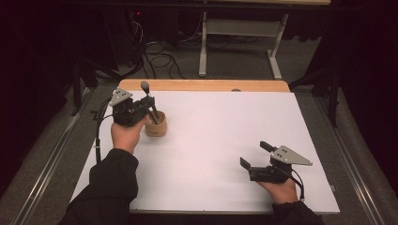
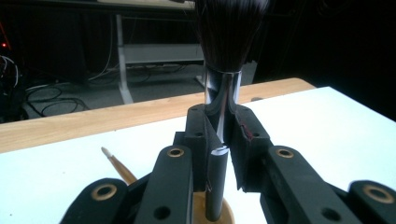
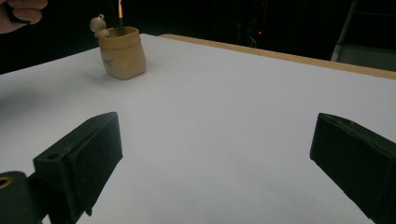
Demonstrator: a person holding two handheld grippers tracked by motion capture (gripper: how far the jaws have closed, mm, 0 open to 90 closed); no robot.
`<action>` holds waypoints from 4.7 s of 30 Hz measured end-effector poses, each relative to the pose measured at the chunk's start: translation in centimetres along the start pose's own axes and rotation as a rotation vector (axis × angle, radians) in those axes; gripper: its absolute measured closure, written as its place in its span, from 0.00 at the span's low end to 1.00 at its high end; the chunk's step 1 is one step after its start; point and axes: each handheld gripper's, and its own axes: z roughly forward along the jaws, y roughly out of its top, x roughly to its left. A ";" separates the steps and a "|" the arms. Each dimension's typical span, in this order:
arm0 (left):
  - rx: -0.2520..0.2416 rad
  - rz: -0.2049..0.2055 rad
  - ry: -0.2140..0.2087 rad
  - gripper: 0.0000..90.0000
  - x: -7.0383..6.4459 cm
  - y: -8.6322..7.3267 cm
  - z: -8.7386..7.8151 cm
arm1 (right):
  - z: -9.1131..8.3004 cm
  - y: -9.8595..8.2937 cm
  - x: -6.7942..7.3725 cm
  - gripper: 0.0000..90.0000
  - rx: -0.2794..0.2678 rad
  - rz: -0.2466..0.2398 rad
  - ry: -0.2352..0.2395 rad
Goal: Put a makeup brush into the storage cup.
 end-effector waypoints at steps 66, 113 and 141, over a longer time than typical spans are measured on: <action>0.078 0.027 0.018 0.50 0.2 -1.6 2.1 | 0.2 -0.3 0.1 0.07 0.012 -0.001 0.013; 0.062 0.041 -0.073 0.00 -2.6 -4.1 -2.2 | 0.0 -0.2 0.1 0.06 0.004 -0.004 -0.007; 0.085 0.147 -0.188 0.00 -5.9 -10.0 -7.7 | -0.5 0.1 -0.2 0.01 -0.010 0.005 -0.034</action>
